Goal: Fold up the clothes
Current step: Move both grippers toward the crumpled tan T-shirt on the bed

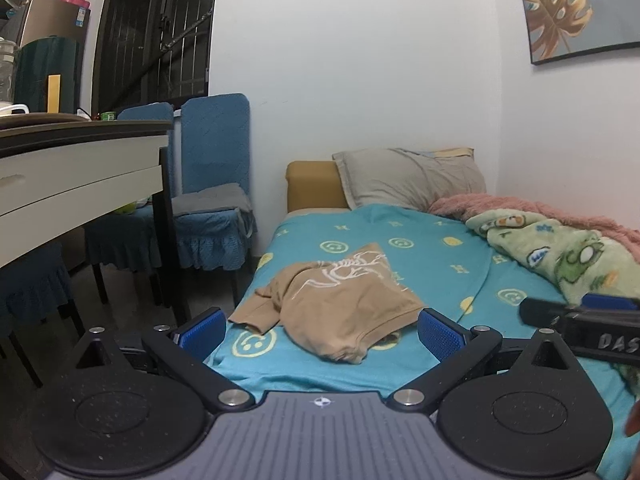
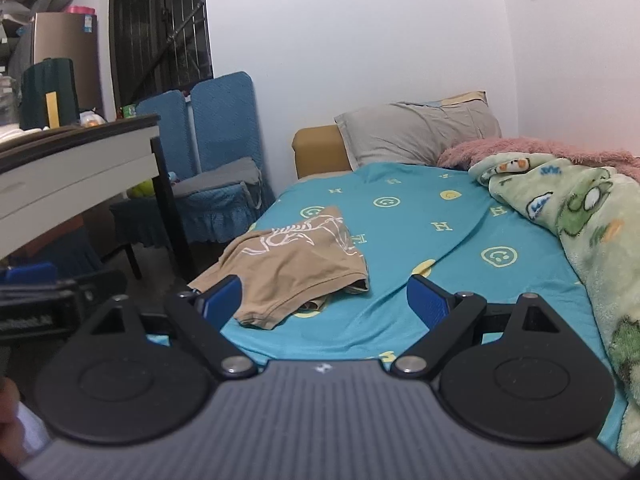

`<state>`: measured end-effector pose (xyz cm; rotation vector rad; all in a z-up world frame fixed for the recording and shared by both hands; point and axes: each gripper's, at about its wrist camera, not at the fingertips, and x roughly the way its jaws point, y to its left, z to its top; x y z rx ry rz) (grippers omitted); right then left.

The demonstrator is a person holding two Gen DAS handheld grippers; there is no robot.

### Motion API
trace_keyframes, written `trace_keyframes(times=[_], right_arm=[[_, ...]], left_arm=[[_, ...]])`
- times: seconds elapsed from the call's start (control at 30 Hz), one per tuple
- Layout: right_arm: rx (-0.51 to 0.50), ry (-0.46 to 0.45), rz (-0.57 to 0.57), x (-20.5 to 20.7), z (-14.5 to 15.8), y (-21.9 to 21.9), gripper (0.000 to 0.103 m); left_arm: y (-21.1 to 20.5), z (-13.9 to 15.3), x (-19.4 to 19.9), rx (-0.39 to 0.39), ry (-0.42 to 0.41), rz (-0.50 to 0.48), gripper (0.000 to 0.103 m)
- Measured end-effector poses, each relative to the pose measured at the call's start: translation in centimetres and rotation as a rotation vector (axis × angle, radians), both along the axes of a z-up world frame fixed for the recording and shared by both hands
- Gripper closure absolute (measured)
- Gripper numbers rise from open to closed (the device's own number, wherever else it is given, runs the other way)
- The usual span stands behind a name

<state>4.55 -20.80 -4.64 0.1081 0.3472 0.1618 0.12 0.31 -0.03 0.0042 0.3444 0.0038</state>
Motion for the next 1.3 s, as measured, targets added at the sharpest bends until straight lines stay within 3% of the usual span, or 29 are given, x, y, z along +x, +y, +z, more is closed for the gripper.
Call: trace_keyframes(times=[0.2,0.43,1.2,1.3], right_arm=[[-0.061,-0.036,-0.008,-0.1,0.2,1.4,0.012],[-0.01,-0.029,-0.021,-0.6,-0.5,0.5,0.012],[0.026,-0.012,-0.06,-0.4,-0.9,-0.4,0.012],[0.034,0.007,-0.117,0.5,-1.1,-0.5,0.012]], left_arm=[[0.7,-0.4,0.4,-0.008,0.032,0.016,0.0],[-0.9,-1.8,0.0,0.061,0.04,0.019,0.0],[-0.4,-2.2,0.4,0.051,0.072,0.022,0.0],[-0.5,-2.4,0.6,0.05,0.074,0.022,0.0]])
